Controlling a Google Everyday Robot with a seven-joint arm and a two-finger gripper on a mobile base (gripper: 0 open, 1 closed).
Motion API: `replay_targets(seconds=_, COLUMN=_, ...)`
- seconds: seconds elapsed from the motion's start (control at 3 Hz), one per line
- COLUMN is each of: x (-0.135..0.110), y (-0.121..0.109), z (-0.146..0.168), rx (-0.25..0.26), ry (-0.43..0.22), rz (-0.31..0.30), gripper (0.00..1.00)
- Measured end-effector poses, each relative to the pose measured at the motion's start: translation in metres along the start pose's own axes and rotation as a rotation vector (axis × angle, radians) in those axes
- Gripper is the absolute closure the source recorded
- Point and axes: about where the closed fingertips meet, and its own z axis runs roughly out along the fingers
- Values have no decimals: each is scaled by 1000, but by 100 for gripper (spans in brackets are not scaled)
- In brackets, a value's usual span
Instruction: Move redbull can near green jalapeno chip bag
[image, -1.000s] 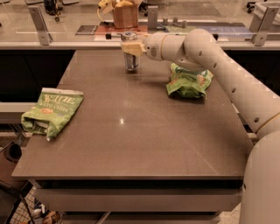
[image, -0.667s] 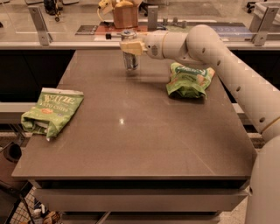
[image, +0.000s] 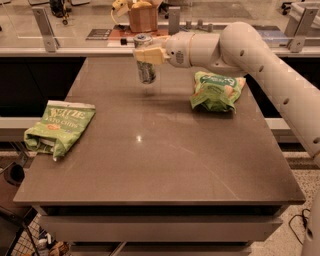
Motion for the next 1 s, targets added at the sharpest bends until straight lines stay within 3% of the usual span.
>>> replay_targets(seconds=0.33, x=-6, y=28, z=-8, rx=-38, ry=-9, rz=-2, gripper=100)
replay_targets(seconds=1.0, x=-8, y=82, z=-9, rx=-63, ry=-16, rz=7, gripper=100)
